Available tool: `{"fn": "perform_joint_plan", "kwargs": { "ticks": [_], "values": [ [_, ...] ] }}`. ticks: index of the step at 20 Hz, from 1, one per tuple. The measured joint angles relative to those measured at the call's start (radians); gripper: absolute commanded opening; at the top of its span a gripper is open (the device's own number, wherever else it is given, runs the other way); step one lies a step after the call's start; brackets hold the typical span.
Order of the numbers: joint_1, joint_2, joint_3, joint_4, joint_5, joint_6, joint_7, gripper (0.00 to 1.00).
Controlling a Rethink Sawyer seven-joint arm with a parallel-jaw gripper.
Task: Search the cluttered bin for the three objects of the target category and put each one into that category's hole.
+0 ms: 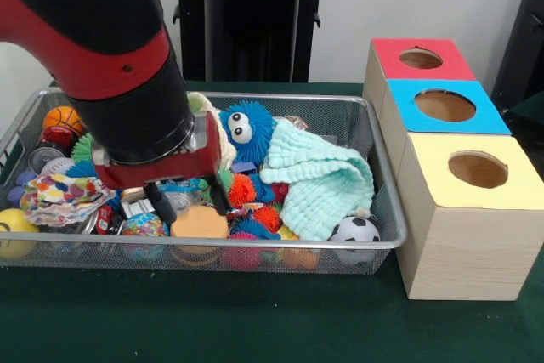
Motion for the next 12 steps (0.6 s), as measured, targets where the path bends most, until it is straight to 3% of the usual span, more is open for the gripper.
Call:
{"fn": "perform_joint_plan", "kwargs": {
  "ticks": [12],
  "values": [
    [-0.001,-0.051,0.014,-0.034,0.032,0.073,0.0,1.0]
  ]
}}
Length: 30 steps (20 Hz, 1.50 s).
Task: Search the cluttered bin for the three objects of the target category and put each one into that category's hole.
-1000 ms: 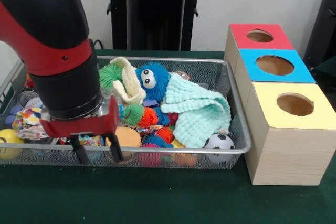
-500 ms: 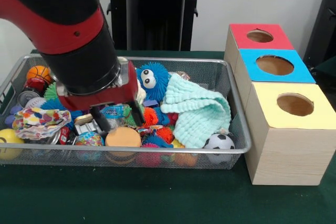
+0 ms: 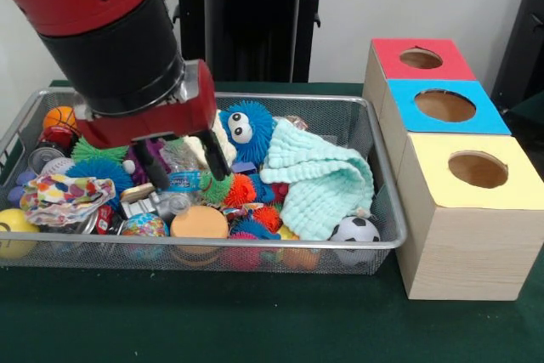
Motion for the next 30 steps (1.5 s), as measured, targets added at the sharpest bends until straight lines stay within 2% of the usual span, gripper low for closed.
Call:
{"fn": "perform_joint_plan", "kwargs": {
  "ticks": [3,9,15,18,21,22,24,25,26,28,30],
  "values": [
    [0.001,0.001,0.0,-0.026,-0.001,0.003,0.0,1.0],
    [0.014,0.037,0.006,-0.133,-0.025,0.053,-0.021,1.0],
    [0.047,0.1,0.032,-0.284,-0.119,0.158,-0.132,1.0],
    [0.059,0.12,0.047,-0.33,-0.155,0.197,-0.179,1.0],
    [0.075,0.149,0.092,-0.398,-0.219,0.26,-0.243,1.0],
    [0.084,0.165,0.13,-0.434,-0.262,0.301,-0.273,1.0],
    [0.088,0.173,0.155,-0.453,-0.29,0.324,-0.289,1.0],
    [0.091,0.181,0.182,-0.472,-0.319,0.348,-0.304,1.0],
    [0.097,0.197,0.247,-0.505,-0.39,0.398,-0.333,1.0],
    [0.099,0.204,0.285,-0.52,-0.429,0.424,-0.348,1.0],
    [0.1,0.217,0.353,-0.542,-0.5,0.462,-0.371,1.0]
  ]
}}
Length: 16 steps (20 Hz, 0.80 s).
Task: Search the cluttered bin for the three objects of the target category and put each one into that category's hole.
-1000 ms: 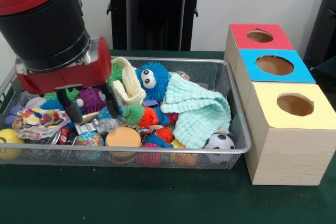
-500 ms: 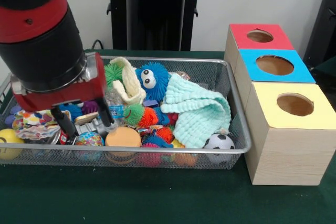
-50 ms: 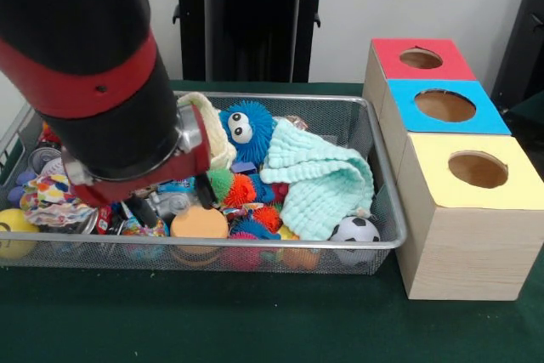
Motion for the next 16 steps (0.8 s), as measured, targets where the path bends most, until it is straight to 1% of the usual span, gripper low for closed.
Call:
{"fn": "perform_joint_plan", "kwargs": {
  "ticks": [1,4,6,8,11,16],
  "values": [
    [0.0,0.004,0.023,-0.006,-0.024,0.012,-0.007,1.0],
    [0.0,0.028,0.151,-0.033,-0.156,0.055,-0.04,1.0],
    [-0.001,0.034,0.183,-0.038,-0.189,0.062,-0.048,1.0],
    [-0.001,0.045,0.244,-0.044,-0.248,0.07,-0.059,1.0],
    [0.0,0.057,0.301,-0.044,-0.292,0.071,-0.059,1.0],
    [-0.002,0.059,0.345,-0.044,-0.3,0.072,-0.059,1.0]
  ]
}}
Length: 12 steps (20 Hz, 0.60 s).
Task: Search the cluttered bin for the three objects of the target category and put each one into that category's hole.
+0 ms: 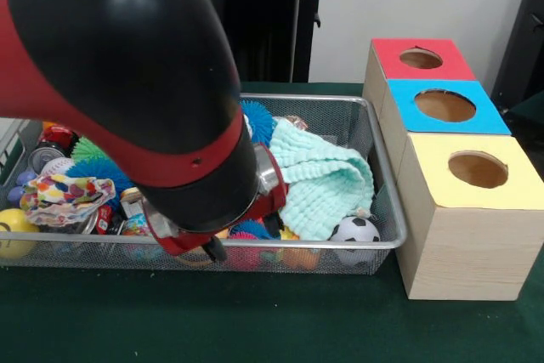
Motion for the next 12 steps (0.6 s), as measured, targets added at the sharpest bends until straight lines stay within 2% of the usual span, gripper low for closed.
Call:
{"fn": "perform_joint_plan", "kwargs": {
  "ticks": [4,7,12],
  "values": [
    [-0.007,-0.01,-0.004,0.012,0.034,0.0,0.0,1.0],
    [-0.026,-0.033,-0.042,0.061,0.123,-0.001,0.001,1.0],
    [-0.083,-0.127,-0.158,0.218,0.321,-0.045,0.044,1.0]
  ]
}}
